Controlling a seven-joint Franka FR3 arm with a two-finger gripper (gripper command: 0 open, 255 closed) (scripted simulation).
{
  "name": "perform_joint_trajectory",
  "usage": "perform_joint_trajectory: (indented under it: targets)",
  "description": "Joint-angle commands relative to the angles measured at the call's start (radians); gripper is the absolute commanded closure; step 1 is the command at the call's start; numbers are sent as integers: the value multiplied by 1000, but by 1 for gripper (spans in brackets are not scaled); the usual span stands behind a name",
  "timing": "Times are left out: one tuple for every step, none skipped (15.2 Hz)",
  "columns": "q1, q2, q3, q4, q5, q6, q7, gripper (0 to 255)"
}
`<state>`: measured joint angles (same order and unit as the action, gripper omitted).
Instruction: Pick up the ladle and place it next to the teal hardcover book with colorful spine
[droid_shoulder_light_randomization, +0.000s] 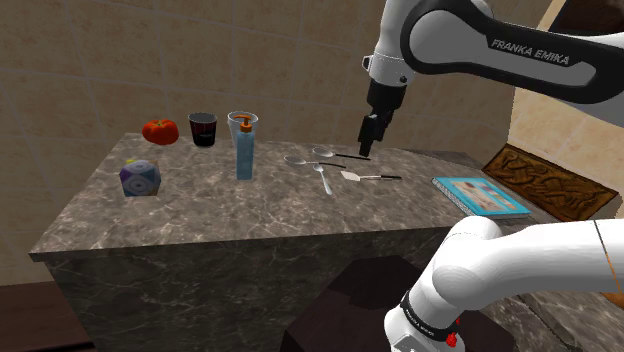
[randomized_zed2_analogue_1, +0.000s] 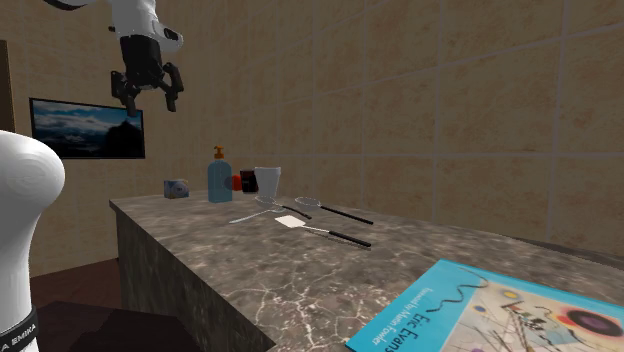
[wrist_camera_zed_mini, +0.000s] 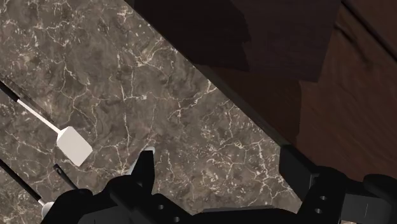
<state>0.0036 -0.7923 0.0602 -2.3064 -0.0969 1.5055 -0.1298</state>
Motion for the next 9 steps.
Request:
perform_joint_trajectory:
  targets:
    - [0,0,0,0,0,0,0,0]
    - [-1,2,-23,-15,-17,19,-36,0]
    - [-2,6,-47,-28,-34,39,-71,0]
    - [-3,12,-70,-40,-51,60,-106,0]
    - [-5,20,-94,-50,-68,81,-141,0]
    - [-6,30,-118,-59,-84,102,-175,0]
    - [-7,41,-142,-66,-100,124,-210,0]
    - [-9,54,-165,-72,-116,147,-244,0]
    - [-10,69,-189,-76,-131,170,-278,0]
